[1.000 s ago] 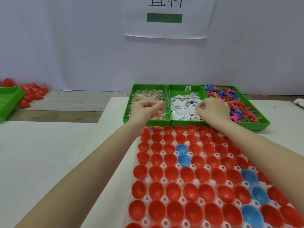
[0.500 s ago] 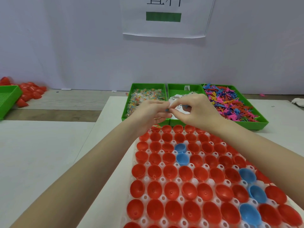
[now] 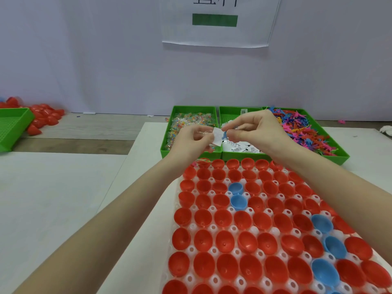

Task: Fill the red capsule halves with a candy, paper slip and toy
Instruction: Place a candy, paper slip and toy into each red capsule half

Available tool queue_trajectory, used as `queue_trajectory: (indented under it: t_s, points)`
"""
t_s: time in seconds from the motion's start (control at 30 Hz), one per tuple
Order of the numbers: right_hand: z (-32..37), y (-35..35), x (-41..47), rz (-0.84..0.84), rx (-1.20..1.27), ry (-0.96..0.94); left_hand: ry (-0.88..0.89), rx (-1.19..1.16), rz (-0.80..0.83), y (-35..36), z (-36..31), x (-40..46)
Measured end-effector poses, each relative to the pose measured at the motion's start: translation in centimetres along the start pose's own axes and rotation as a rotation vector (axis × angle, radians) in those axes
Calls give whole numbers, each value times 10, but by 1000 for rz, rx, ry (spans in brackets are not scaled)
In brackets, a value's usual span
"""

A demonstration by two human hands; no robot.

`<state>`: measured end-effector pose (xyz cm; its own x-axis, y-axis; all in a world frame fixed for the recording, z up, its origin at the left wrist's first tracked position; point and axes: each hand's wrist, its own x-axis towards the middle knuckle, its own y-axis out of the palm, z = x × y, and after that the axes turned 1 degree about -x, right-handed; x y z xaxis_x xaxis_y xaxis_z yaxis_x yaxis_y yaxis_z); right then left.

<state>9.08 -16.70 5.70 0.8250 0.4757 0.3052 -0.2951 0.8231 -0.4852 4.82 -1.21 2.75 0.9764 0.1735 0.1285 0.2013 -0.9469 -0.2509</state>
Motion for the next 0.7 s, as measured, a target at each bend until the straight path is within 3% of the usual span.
queue_trajectory:
  t_s: [0.13,0.3,0.43,0.6,0.7]
  points:
    - [6,0,1,31,-9,35,58,-5,31,-5,-2,-1]
    - [9,5,5,24,-158,33,128,13,133,-8,-6,-5]
    - [8,11,9,30,-316,15,144,10,120,-7,-4,-4]
    - [5,17,16,-28,-349,31,2,-79,-15,1,3,4]
    - [-2,18,19,48,-274,78,-75,-94,-40,3,8,8]
